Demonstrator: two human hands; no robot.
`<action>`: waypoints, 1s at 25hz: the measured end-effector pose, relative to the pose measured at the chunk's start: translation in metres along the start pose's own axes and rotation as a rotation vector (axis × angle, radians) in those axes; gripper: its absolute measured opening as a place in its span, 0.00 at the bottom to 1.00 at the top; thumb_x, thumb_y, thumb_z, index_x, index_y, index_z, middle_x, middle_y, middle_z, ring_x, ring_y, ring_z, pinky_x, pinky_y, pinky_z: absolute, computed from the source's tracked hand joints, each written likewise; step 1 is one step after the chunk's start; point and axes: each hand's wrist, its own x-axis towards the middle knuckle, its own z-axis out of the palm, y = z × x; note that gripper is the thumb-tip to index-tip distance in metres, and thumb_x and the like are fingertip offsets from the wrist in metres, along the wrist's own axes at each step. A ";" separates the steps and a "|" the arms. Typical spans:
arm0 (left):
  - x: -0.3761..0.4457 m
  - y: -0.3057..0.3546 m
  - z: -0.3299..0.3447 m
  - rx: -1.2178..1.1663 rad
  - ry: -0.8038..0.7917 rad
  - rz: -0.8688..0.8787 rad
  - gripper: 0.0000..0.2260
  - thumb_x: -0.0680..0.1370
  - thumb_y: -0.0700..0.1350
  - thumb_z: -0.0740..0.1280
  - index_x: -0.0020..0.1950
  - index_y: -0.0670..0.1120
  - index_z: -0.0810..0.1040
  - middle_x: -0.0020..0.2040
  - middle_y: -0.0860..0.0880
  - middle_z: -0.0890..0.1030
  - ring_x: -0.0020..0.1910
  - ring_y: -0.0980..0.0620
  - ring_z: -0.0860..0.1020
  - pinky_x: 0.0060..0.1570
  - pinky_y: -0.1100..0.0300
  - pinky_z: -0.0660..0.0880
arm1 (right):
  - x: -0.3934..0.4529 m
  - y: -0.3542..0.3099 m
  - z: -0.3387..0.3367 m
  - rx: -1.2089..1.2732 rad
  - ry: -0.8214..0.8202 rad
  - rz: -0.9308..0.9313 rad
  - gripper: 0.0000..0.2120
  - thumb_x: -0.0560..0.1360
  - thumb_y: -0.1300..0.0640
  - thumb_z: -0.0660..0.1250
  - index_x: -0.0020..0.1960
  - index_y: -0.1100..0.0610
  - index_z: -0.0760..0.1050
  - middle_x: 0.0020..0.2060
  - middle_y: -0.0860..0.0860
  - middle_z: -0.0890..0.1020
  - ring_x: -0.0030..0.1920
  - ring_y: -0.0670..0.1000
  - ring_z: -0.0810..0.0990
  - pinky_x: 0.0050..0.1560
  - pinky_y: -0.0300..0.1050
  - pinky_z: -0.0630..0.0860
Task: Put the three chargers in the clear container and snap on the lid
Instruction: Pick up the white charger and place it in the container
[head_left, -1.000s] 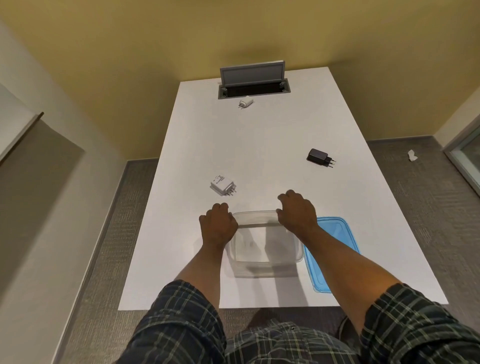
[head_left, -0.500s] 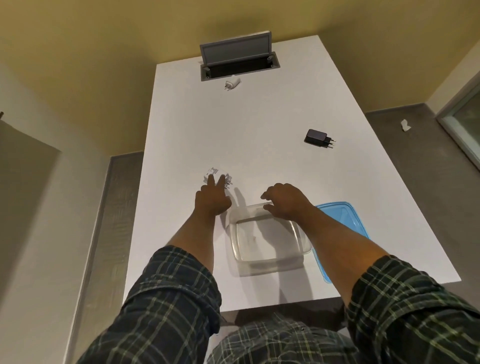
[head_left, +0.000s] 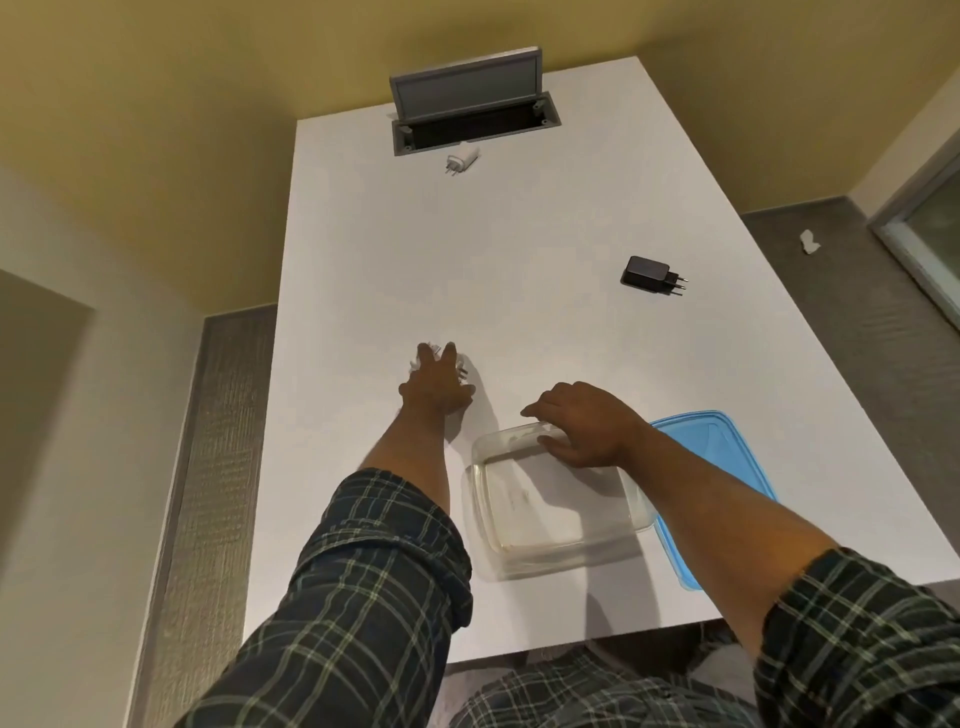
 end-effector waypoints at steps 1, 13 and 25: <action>0.001 0.001 0.001 -0.016 0.034 0.003 0.28 0.78 0.52 0.67 0.76 0.51 0.62 0.75 0.43 0.57 0.66 0.36 0.74 0.65 0.43 0.72 | 0.000 0.001 0.000 0.005 0.001 0.008 0.21 0.75 0.50 0.67 0.67 0.53 0.75 0.54 0.50 0.83 0.53 0.55 0.79 0.53 0.49 0.75; 0.006 0.002 0.005 -0.312 0.121 -0.144 0.32 0.77 0.55 0.70 0.75 0.46 0.62 0.69 0.39 0.63 0.64 0.31 0.74 0.59 0.46 0.76 | 0.002 0.009 0.010 -0.004 0.035 0.023 0.25 0.73 0.49 0.68 0.69 0.51 0.70 0.51 0.48 0.82 0.50 0.52 0.79 0.50 0.48 0.77; -0.055 0.002 0.017 -0.375 0.204 -0.139 0.29 0.77 0.57 0.70 0.67 0.39 0.67 0.64 0.39 0.74 0.63 0.36 0.76 0.62 0.46 0.75 | -0.032 -0.013 -0.012 0.040 0.046 0.003 0.31 0.71 0.49 0.69 0.72 0.52 0.68 0.56 0.48 0.80 0.54 0.51 0.76 0.54 0.47 0.75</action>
